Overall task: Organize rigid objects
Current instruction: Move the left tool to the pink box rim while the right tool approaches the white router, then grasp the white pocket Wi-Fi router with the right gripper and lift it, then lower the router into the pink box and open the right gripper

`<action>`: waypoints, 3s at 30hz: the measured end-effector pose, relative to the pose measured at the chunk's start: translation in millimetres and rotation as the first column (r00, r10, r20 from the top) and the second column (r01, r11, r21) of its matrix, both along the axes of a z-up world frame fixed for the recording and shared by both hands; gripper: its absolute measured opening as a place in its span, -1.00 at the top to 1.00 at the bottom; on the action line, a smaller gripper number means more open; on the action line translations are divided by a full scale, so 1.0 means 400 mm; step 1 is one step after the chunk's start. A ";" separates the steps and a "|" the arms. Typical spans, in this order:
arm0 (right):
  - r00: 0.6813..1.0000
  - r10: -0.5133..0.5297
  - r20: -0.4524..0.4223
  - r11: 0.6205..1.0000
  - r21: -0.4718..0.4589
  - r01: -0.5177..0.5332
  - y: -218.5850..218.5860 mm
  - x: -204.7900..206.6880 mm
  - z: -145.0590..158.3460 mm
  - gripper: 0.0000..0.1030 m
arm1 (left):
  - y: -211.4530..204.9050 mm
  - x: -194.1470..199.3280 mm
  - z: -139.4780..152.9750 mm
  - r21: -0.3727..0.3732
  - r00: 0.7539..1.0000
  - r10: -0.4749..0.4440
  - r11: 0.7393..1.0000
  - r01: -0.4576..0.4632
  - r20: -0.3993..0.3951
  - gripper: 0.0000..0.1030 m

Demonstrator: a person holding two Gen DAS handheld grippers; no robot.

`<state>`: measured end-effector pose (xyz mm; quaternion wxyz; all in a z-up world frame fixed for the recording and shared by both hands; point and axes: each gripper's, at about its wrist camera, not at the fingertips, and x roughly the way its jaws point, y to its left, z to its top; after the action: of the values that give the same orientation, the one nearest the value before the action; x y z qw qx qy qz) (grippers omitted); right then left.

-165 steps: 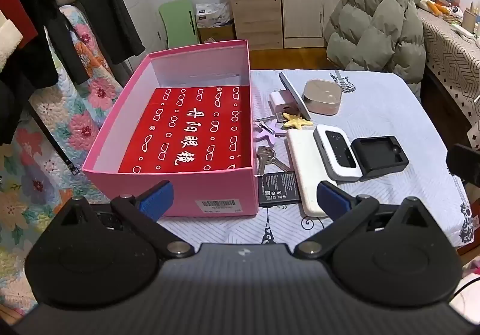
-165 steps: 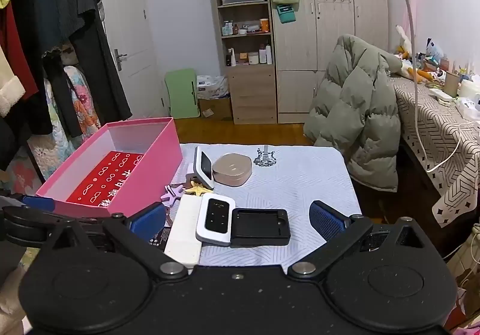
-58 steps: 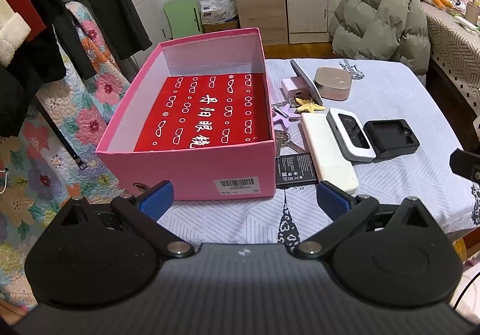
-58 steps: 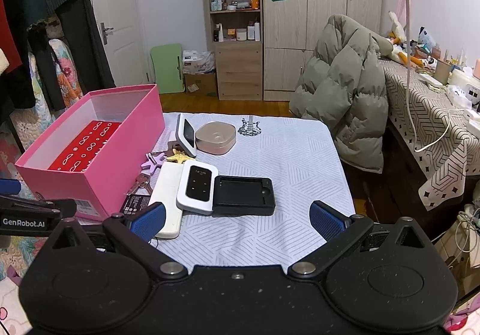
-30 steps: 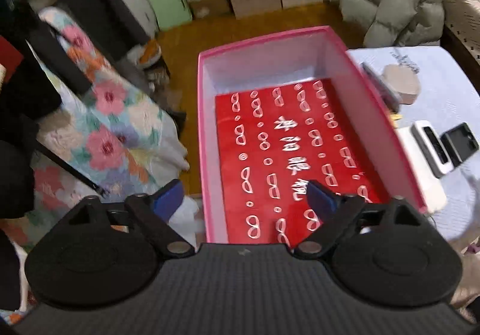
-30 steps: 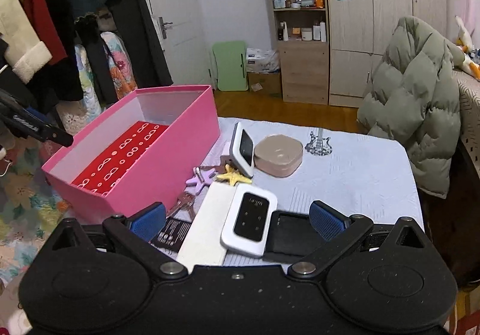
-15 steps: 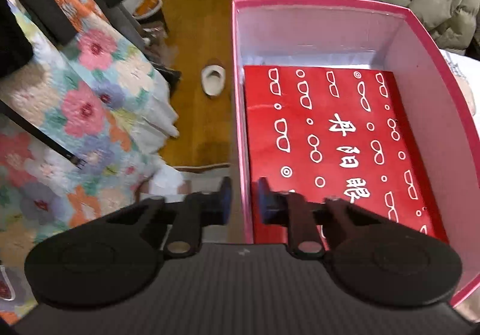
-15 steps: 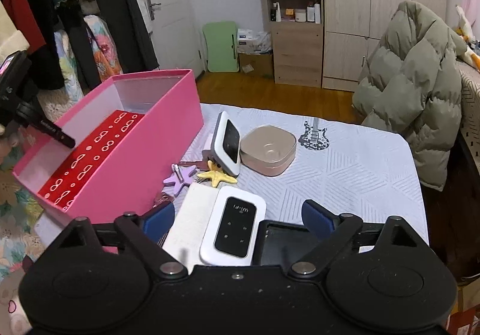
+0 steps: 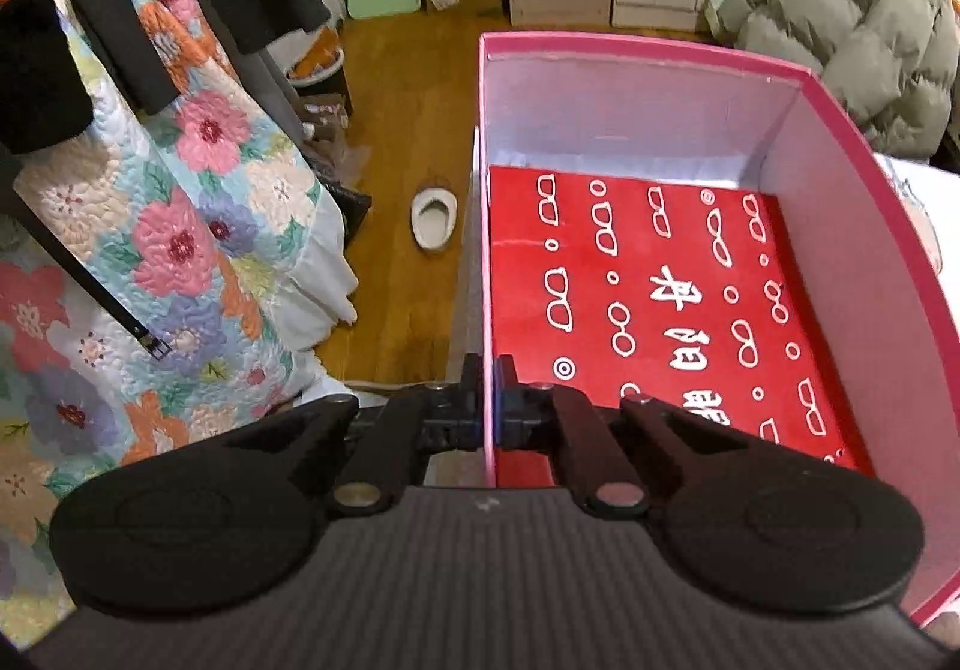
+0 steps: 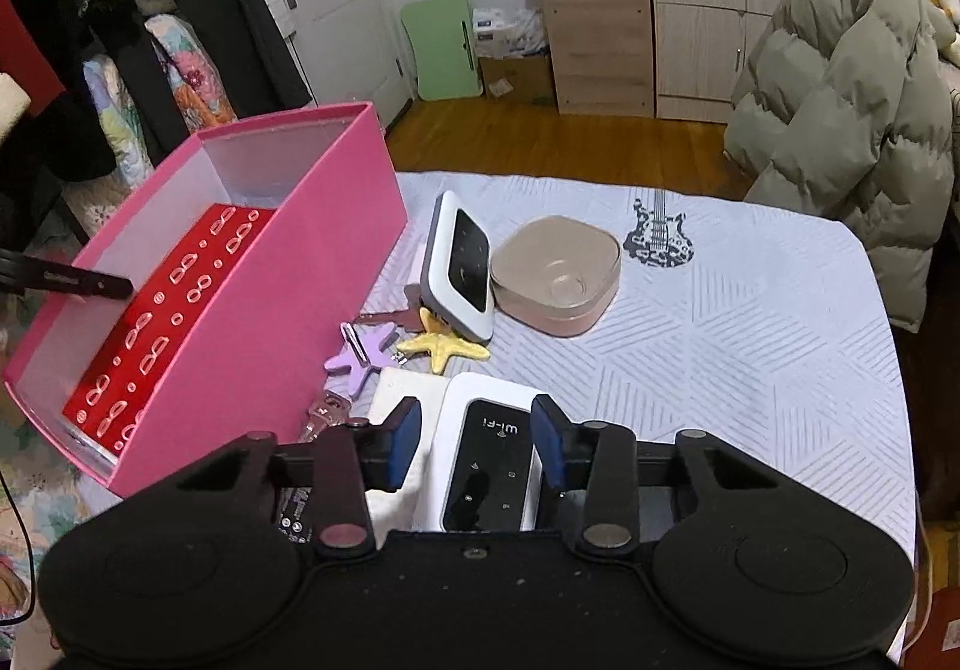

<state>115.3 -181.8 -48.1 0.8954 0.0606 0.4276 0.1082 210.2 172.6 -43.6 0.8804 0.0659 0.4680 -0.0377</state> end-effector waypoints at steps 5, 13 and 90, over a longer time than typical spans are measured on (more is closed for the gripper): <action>0.998 0.028 -0.056 0.999 -0.028 -0.030 0.015 0.009 -0.030 0.11 | -0.003 -0.001 -0.022 0.019 1.000 0.009 1.000 -0.009 0.022 0.95; 0.991 0.015 -0.132 0.999 -0.047 -0.021 0.027 0.047 -0.077 -0.09 | 0.012 -0.005 -0.033 -0.029 0.999 0.025 0.999 -0.023 0.044 0.96; 0.941 0.237 -0.243 0.944 0.288 -0.163 0.085 0.109 0.156 -0.36 | 0.008 -0.032 -0.036 -0.028 0.991 0.033 0.999 -0.029 0.129 0.95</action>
<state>158.9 -147.6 14.2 0.7956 0.1497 0.5331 0.2457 197.6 176.0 -58.1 0.9102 0.0495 0.4103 -0.0257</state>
